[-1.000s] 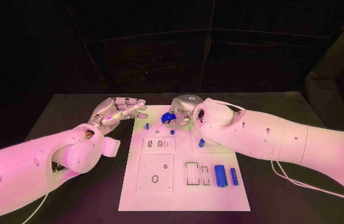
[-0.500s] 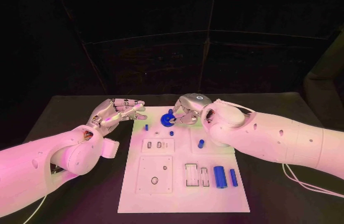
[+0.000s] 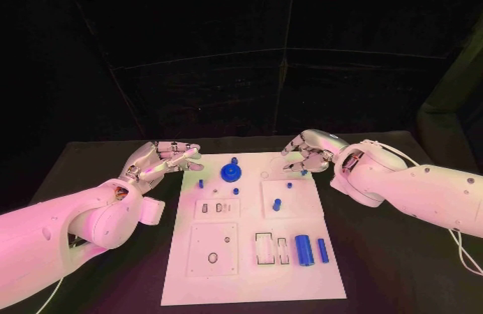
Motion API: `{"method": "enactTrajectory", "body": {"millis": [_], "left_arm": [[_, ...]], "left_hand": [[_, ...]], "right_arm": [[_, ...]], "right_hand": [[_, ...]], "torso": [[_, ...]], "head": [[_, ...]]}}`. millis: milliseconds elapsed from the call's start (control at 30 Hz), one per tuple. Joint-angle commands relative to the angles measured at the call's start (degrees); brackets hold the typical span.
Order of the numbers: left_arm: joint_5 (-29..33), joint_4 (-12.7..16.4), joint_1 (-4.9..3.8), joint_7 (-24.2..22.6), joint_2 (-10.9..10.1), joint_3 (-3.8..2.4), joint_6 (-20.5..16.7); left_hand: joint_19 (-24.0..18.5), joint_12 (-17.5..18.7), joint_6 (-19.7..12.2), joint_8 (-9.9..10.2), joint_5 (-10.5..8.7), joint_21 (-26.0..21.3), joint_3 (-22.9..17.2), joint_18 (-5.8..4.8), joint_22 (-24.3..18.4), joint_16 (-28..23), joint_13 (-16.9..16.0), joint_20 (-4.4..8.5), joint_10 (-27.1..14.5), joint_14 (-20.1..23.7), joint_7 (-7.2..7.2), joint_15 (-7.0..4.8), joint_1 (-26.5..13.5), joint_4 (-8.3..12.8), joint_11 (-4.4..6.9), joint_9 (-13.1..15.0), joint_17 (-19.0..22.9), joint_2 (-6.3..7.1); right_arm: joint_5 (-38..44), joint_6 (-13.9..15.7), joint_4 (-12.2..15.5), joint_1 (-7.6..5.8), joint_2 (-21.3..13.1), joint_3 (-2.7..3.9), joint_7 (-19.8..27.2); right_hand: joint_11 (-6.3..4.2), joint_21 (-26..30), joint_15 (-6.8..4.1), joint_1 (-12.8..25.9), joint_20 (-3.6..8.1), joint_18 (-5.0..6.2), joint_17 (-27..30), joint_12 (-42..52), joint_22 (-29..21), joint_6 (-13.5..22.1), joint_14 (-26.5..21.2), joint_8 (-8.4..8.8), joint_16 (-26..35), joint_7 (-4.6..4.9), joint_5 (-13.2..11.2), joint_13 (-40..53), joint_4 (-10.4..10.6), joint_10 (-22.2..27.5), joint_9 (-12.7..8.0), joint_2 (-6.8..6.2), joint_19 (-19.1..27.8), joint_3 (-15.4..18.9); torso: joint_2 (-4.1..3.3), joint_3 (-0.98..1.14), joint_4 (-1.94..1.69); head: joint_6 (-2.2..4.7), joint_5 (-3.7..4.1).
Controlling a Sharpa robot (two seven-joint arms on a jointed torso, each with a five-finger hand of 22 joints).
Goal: Assemble the parts on the task board
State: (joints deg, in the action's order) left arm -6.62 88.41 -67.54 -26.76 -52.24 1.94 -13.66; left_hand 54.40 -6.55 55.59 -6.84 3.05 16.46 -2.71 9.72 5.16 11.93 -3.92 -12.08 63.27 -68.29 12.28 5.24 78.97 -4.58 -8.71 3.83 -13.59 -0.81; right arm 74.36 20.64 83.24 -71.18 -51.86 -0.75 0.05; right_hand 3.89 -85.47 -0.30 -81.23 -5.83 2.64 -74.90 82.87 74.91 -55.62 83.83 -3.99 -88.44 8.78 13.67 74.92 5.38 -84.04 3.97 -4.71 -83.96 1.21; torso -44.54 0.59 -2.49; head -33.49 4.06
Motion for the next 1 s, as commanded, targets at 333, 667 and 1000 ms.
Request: {"method": "enactTrajectory", "body": {"millis": [333, 667, 1000], "left_arm": [[0.1, -0.9, -0.02, -0.2, 0.8, -0.03, 1.0], [0.1, -1.4, 0.09, -0.3, 1.0, 0.0, 1.1], [0.1, -1.7, 0.16, -0.3, 1.1, 0.01, 1.2]], "left_hand": [[0.5, 0.3, 0.3, 0.3, -0.18, -0.2, 0.1, 0.85, 0.0, -0.4, 0.1, -0.11, 0.3, 0.1, -0.09, 0.28, 0.1, 0.3, 0.1, 0.0, 0.0, -0.47], [0.5, 0.3, 0.3, 0.3, -0.18, -0.2, 0.1, 0.85, 0.0, -0.4, 0.1, -0.11, 0.3, 0.1, -0.09, 0.28, 0.1, 0.3, 0.1, 0.0, 0.0, -0.47], [0.5, 0.3, 0.3, 0.3, -0.18, -0.2, 0.1, 0.85, 0.0, -0.4, 0.1, -0.11, 0.3, 0.1, -0.09, 0.28, 0.1, 0.3, 0.1, 0.0, 0.0, -0.47]], "right_arm": [[-9.6, -2.1, -4.2, 0.83, -2.3, -0.03, 7.6], [-9.7, -2.2, -6.3, 2.71, -1.4, -0.03, 8.4], [-9.7, -2.3, -8.0, 3.44, 0.0, -0.02, 8.6]], "right_hand": [[-0.1, 0.0, -0.25, -0.9, 0.34, -0.35, -11.2, -0.2, 4.0, 0.0, 5.3, 0.11, 0.0, 0.04, 0.4, 9.0, -0.9, -1.2, -0.1, 0.16, -0.9, 0.1], [-0.01, 0.0, -0.19, -1.0, 0.3, -0.35, -11.4, -0.2, 4.0, 0.3, 5.3, 0.22, -0.1, 0.13, 0.6, 9.1, -1.0, -1.2, -0.1, 0.2, -0.9, 0.1], [0.06, 0.0, -0.11, -1.0, 0.24, -0.38, -11.6, -0.1, 4.1, 0.5, 5.4, 0.25, -0.2, 0.21, 0.7, 9.2, -1.1, -1.3, -0.2, 0.51, -1.0, 0.1]], "torso": [[0.39, 0.77, 0.59], [0.28, 0.53, 0.46], [0.31, 0.46, 0.45]], "head": [[-0.01, 0.42], [-0.29, 0.5], [-0.63, 0.56]]}}
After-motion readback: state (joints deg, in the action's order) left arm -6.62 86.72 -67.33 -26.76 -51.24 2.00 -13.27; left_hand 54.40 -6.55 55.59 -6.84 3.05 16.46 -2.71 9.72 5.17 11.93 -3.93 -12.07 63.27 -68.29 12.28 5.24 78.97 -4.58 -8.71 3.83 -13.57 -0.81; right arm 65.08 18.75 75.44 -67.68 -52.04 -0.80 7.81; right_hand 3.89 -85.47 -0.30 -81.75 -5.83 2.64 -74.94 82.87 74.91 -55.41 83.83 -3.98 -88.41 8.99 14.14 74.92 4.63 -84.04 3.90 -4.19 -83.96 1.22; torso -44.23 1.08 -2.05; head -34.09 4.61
